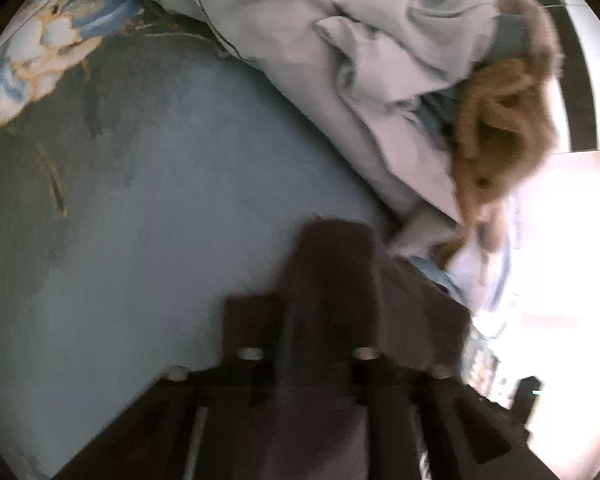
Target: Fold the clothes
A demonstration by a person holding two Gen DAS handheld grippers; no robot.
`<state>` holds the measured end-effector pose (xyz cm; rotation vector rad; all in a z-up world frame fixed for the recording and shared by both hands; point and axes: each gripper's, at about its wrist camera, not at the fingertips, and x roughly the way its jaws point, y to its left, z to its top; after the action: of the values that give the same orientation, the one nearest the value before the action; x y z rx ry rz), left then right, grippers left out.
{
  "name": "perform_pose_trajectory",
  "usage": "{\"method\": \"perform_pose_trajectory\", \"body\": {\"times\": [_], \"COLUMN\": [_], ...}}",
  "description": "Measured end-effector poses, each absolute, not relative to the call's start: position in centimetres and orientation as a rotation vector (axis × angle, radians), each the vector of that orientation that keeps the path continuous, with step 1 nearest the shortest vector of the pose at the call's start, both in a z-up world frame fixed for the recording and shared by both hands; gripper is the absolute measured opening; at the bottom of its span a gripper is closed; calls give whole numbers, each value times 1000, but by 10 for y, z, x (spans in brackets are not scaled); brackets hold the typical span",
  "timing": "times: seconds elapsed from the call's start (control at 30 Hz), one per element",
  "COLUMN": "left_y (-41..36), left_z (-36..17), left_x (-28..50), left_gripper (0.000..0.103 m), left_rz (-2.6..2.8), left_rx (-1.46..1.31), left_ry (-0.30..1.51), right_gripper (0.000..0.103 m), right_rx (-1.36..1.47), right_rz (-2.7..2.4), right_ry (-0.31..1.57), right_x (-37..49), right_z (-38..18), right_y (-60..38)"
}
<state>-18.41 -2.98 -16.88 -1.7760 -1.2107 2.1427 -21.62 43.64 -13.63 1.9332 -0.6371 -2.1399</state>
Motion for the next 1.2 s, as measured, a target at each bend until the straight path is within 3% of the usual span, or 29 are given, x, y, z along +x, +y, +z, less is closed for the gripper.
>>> {"method": "perform_pose_trajectory", "body": {"times": [0.03, 0.07, 0.33, 0.5, 0.8, 0.87, 0.9, 0.97, 1.2], "left_y": [-30, -30, -13, 12, 20, 20, 20, 20, 22], "left_z": [-167, -167, -195, -217, -209, -208, -208, -205, -179], "left_x": [-177, -169, -130, -156, -152, -148, -146, -141, -120], "left_gripper": [72, 76, 83, 83, 83, 81, 80, 69, 53], "left_rz": [2135, 2111, 1876, 1688, 1726, 1756, 1772, 1801, 1895], "left_rx": [-1772, -1781, -1877, -1923, -1901, -1902, -1904, -1910, -1907], "left_ry": [-1213, -1203, -1101, -845, -856, -880, -890, -893, -836], "right_gripper": [71, 71, 71, 74, 74, 70, 63, 56, 35], "right_rx": [1919, 1910, 1781, 1707, 1736, 1757, 1766, 1787, 1768], "right_rz": [-2124, -2111, -1868, -1729, -1692, -1709, -1717, -1732, -1810], "right_ry": [-730, -806, -1236, -1206, -1019, -994, -985, -972, -979], "right_x": [-207, -199, -172, -200, -231, -233, -234, -233, -225], "right_z": [-141, -145, -184, -192, -189, -187, -186, -184, -153], "right_y": [445, 450, 487, 469, 425, 417, 414, 409, 403]}}
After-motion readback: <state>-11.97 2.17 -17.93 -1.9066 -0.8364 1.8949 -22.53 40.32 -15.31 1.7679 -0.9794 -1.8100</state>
